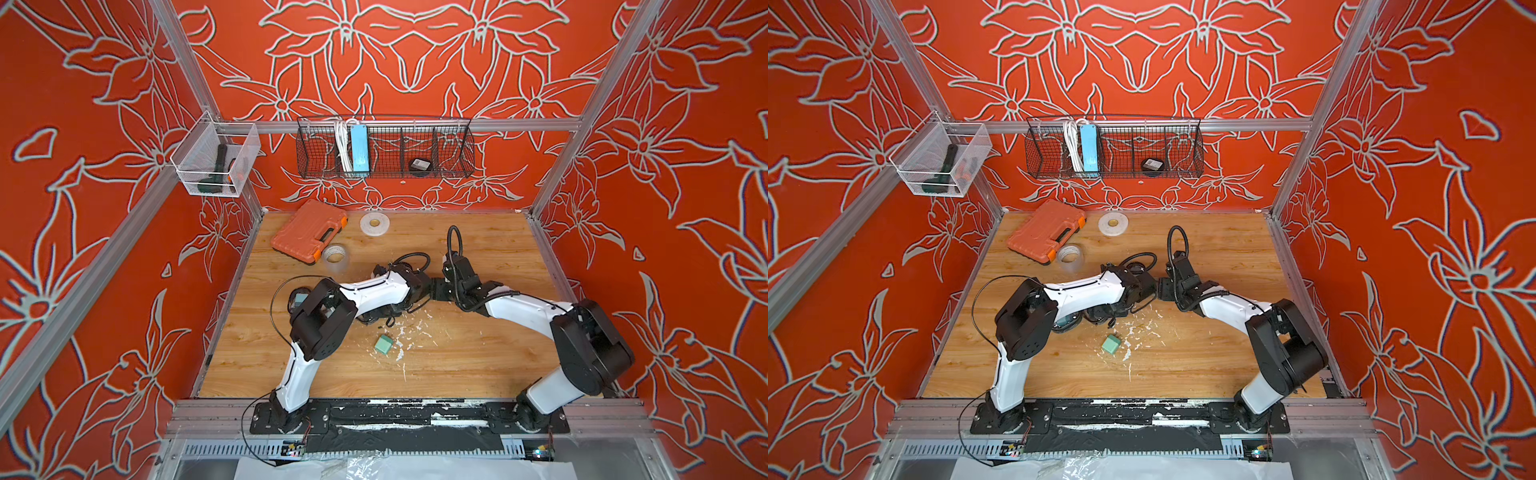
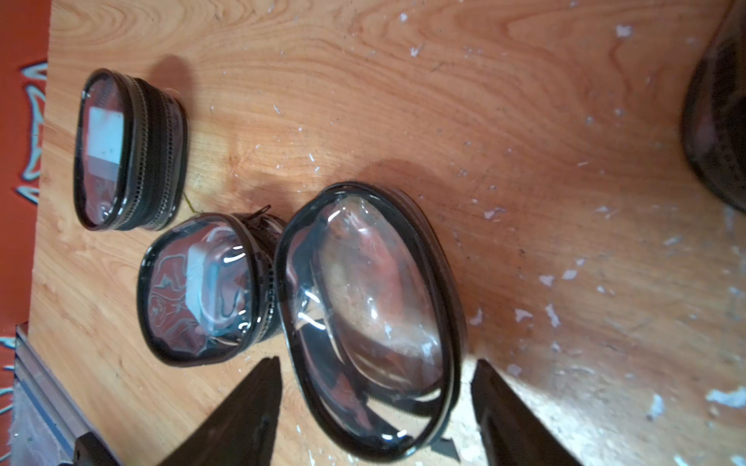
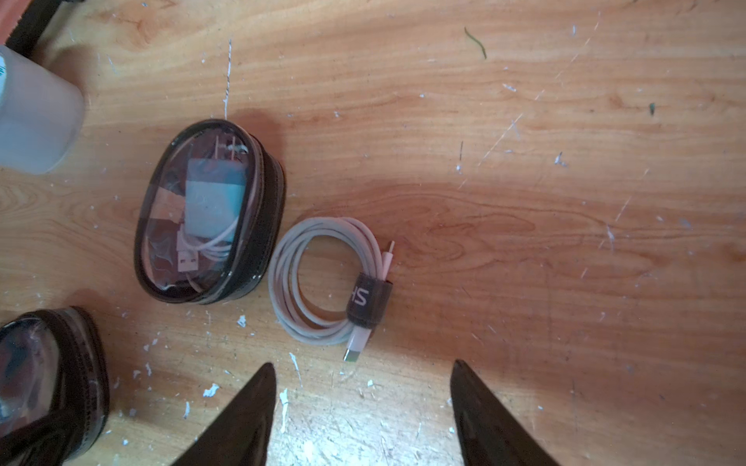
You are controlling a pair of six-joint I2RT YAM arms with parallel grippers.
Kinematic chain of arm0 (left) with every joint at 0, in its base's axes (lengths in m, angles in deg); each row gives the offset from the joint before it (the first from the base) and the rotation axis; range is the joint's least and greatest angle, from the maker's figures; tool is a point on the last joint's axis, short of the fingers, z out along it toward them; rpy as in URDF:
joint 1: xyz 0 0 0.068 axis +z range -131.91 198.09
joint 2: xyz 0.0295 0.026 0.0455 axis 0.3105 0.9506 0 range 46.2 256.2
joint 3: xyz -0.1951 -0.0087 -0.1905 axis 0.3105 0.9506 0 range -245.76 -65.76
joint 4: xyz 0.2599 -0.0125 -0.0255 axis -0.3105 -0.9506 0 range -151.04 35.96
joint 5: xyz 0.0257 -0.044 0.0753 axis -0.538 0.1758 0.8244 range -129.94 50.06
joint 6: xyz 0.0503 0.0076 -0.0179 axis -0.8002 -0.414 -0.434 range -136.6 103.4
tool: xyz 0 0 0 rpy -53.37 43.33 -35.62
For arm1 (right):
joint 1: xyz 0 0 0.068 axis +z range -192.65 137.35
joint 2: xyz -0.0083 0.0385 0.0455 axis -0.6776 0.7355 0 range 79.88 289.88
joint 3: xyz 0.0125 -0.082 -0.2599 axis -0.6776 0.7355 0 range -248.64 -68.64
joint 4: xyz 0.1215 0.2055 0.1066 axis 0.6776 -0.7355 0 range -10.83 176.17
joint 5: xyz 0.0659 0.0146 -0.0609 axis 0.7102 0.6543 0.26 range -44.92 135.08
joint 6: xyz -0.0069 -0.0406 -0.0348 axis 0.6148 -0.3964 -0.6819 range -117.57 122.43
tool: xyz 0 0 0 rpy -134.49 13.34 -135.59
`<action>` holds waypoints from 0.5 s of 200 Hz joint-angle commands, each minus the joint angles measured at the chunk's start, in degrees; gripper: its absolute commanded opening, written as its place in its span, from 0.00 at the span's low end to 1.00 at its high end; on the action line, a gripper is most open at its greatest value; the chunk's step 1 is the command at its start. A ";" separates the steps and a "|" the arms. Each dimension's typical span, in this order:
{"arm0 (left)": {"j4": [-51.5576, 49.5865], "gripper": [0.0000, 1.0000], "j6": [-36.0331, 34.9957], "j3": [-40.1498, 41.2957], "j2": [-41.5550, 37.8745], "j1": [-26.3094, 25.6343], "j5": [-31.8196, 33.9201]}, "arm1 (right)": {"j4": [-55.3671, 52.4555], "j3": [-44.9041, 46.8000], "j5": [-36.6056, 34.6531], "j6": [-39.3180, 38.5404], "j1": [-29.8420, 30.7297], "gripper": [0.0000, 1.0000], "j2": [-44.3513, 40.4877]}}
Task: Pack away charging kits
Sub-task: Pick up the storage bag at the center of the board.
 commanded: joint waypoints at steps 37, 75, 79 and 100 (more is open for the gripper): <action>-2.02 0.56 0.47 0.58 3.13 -0.30 2.66 | 0.88 1.17 0.31 1.00 0.05 0.69 -0.93; -1.90 0.59 0.21 0.89 4.41 -0.30 2.71 | 1.34 1.53 0.44 1.00 0.03 0.69 -0.73; -1.89 0.57 0.18 0.92 4.51 -0.30 2.66 | 1.40 1.58 0.48 1.01 0.00 0.69 -0.72; -1.50 0.42 -0.18 1.13 4.51 -0.28 2.79 | 1.70 1.80 0.42 1.01 0.05 0.69 -0.30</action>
